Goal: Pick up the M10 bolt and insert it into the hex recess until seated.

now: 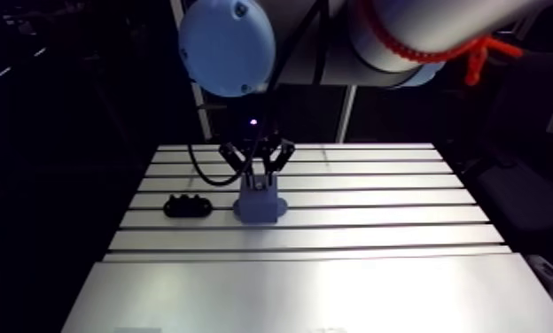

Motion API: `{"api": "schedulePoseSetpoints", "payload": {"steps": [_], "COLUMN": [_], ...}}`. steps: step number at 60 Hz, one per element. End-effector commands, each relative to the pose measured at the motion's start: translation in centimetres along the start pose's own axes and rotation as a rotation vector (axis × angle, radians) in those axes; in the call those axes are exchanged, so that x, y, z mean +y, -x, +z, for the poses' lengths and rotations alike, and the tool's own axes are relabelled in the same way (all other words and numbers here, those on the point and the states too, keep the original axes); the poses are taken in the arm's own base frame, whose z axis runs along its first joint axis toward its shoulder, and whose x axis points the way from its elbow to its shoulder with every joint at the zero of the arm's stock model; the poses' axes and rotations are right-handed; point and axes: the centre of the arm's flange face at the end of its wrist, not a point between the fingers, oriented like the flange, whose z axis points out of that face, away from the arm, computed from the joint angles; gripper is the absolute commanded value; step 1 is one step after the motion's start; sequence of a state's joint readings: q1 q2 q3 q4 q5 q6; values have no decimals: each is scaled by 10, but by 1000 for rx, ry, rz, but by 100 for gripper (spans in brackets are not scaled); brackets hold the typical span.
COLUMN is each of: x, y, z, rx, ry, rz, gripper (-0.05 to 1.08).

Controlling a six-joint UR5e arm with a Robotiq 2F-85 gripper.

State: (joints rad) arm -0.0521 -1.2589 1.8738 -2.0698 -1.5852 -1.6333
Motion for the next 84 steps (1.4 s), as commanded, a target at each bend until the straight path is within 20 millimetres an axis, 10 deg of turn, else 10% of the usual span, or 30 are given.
{"api": "schedulePoseSetpoints", "payload": {"steps": [1, 84], "x": [0, -1], "y": [0, -2], "z": [0, -1], "rx": [0, 2], "ry": [-1, -7], "rz": [0, -2], "gripper": [65, 67]}}
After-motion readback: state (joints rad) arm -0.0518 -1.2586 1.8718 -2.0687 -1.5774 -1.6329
